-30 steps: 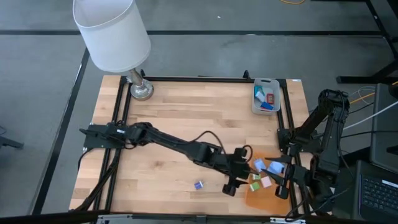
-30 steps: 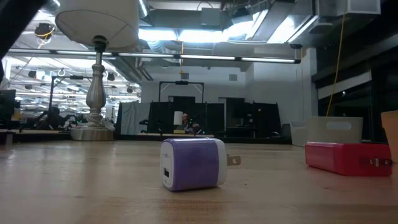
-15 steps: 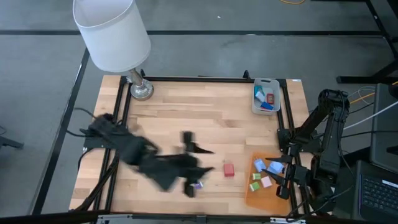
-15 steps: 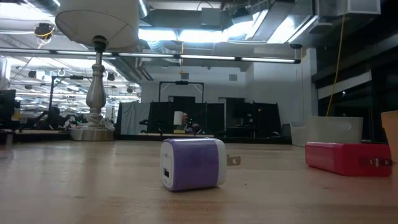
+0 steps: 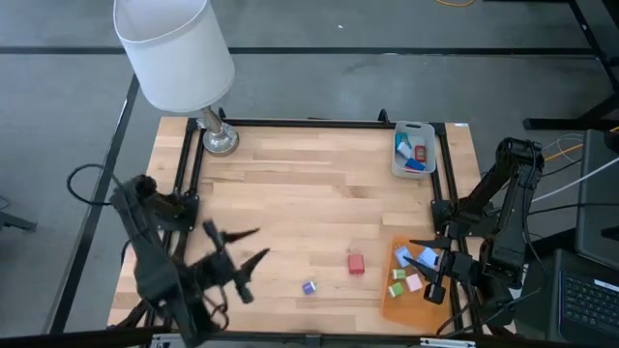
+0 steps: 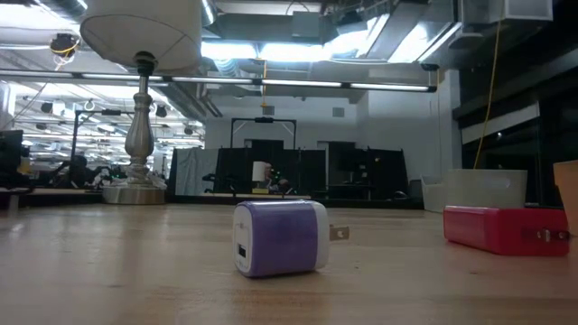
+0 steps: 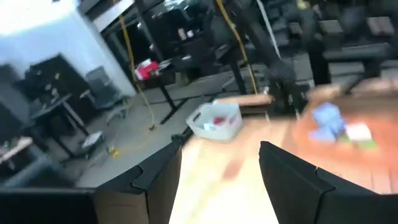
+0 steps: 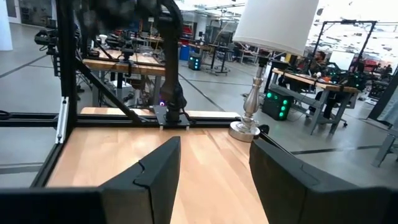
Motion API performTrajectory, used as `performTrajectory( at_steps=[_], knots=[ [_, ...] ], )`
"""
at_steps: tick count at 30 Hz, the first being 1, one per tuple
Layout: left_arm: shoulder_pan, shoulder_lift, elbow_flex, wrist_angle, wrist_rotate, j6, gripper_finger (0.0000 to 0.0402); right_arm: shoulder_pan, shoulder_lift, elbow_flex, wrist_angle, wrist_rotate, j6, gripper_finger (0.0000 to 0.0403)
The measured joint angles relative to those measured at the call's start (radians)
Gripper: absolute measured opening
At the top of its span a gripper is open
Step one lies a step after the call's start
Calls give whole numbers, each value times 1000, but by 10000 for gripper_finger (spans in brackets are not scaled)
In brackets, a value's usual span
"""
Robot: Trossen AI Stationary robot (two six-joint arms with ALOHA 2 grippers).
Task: Pick & Place Office items
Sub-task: Put the violet charger adapter into the orange bin
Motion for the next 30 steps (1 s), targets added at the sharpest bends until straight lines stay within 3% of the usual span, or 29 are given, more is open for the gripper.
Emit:
performTrajectory(
  at_steps=[2,5,11,16,20,23,27,30],
  knots=[
    [-47,-70,-228,63,-29,-164,209,0,0,0,0,0,-2,190],
    [-92,-180,-531,89,-74,-534,207,-2,0,0,2,0,-2,190],
    [-144,-279,-928,226,-116,-900,197,-23,0,0,3,0,-2,190],
    [-157,-279,-1071,376,-113,-924,172,-61,0,0,0,0,-3,190],
    [-202,-279,-1085,406,-111,-923,140,-89,0,0,-1,-7,-12,190],
    [-220,-279,-1071,420,-32,-896,123,-105,0,0,-1,-20,-14,190],
    [-174,-279,-1053,607,156,-662,119,-118,0,0,-1,-35,-13,190],
    [-123,-279,-1023,668,192,-522,120,-120,0,0,0,-34,-2,190]
  ],
)
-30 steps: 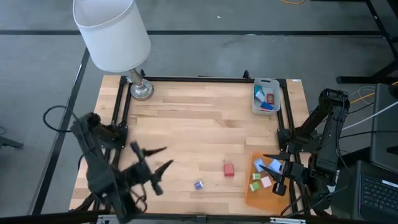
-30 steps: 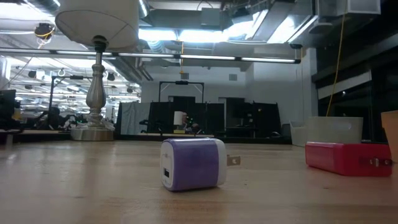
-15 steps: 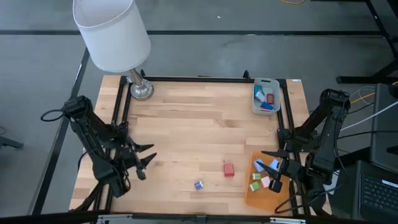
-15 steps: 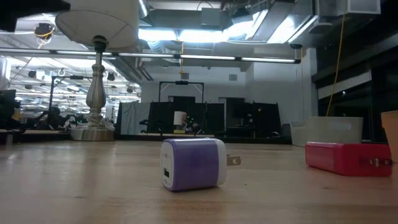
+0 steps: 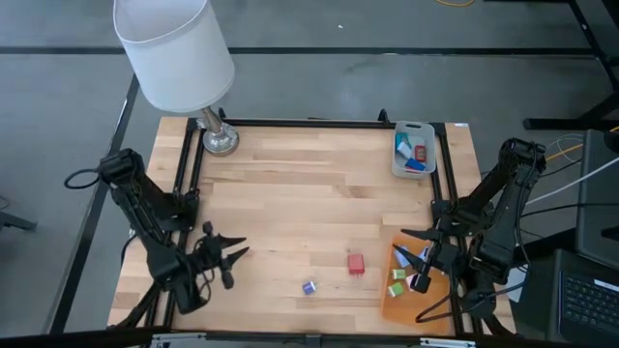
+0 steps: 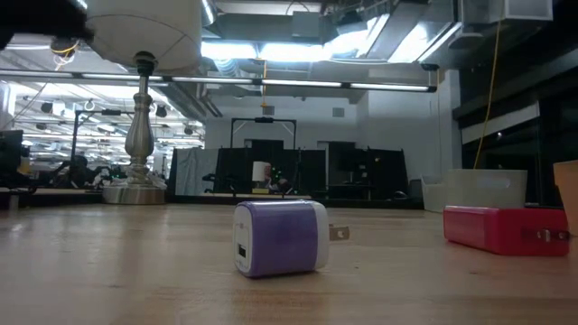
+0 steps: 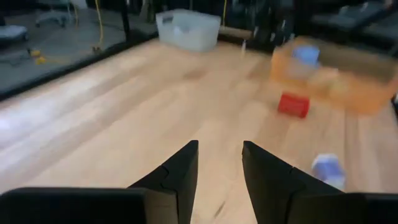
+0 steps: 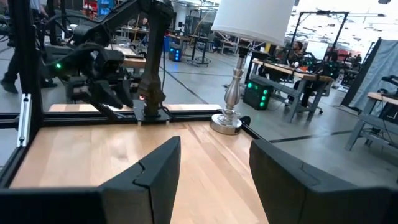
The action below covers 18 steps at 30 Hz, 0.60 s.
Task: Pick & Place Office items
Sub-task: Put the violet charger adapter into the orange bin
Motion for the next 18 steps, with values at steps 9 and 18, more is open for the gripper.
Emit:
performTrajectory(
  at_steps=[9,18],
  knots=[
    [32,0,94,46,-55,126,122,7,0,0,5,22,18,190],
    [108,16,94,108,5,225,122,-44,0,0,96,30,321,190]
  ],
)
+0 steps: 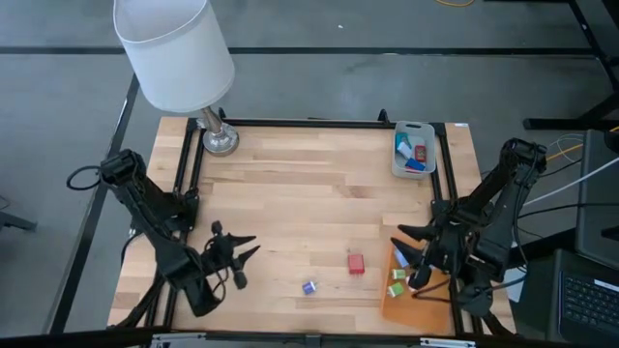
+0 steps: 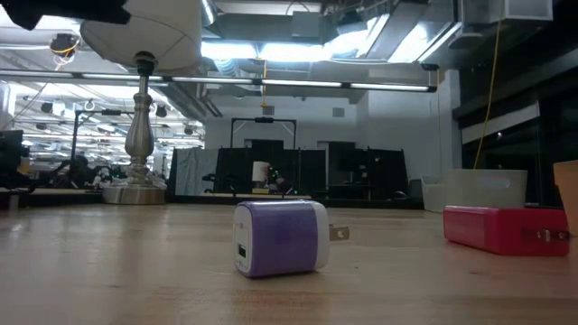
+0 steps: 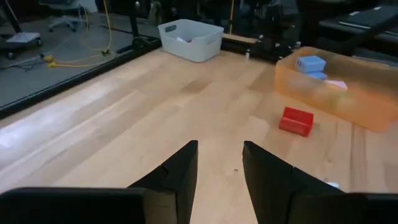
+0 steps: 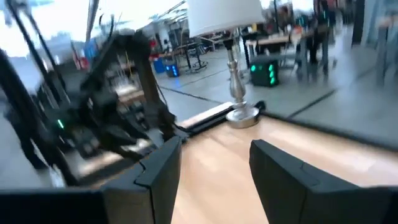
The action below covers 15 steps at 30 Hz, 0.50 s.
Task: Pick & Place Office items
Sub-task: Put the violet charger adapter into the orange bin
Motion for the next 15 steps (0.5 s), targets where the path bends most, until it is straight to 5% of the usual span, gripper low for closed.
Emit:
performTrajectory(
  at_steps=[7,12,15],
  knots=[
    [55,0,0,11,31,51,119,-53,-1,0,36,3,-71,190],
    [70,-1,0,39,66,150,119,-80,-10,0,40,-2,35,190],
    [82,-27,0,46,96,185,119,-81,-1,0,41,-50,-89,190]
  ],
)
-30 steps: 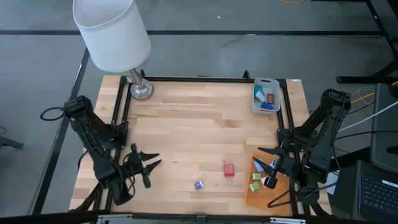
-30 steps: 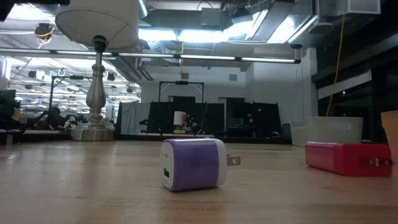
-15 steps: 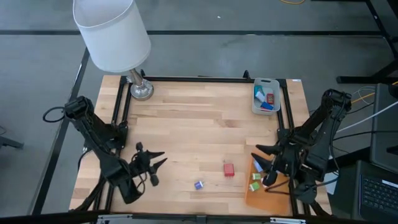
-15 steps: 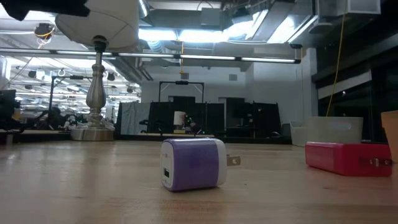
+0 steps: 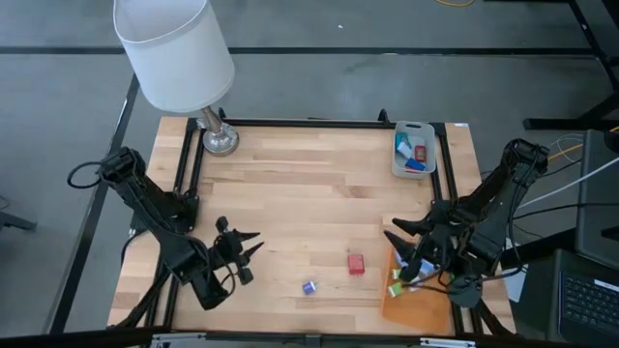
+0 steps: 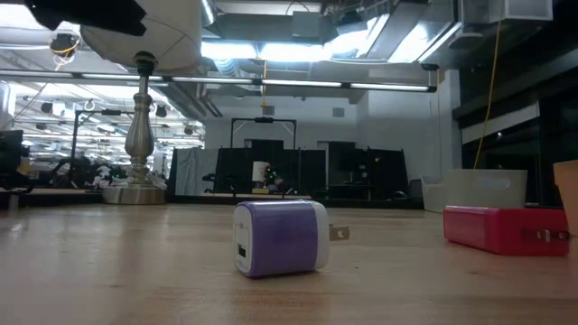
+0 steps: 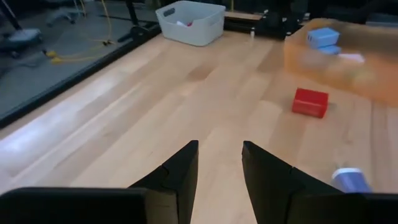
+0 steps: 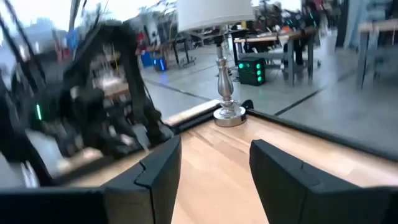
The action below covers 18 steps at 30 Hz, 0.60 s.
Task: Pick & Place Office items
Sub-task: Put the violet charger adapter into the orange bin
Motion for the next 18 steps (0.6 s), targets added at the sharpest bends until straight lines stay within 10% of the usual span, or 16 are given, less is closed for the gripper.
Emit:
performTrajectory(
  at_steps=[6,9,12,18],
  knots=[
    [23,-83,-109,627,172,551,119,32,17,0,27,-10,-156,190],
    [116,-108,-291,1322,662,1000,119,61,16,0,30,33,-174,190],
    [246,-98,-454,1706,1089,1105,119,86,16,0,31,47,-175,190],
    [340,-87,-595,1724,892,929,119,130,15,0,55,54,-200,190]
  ],
)
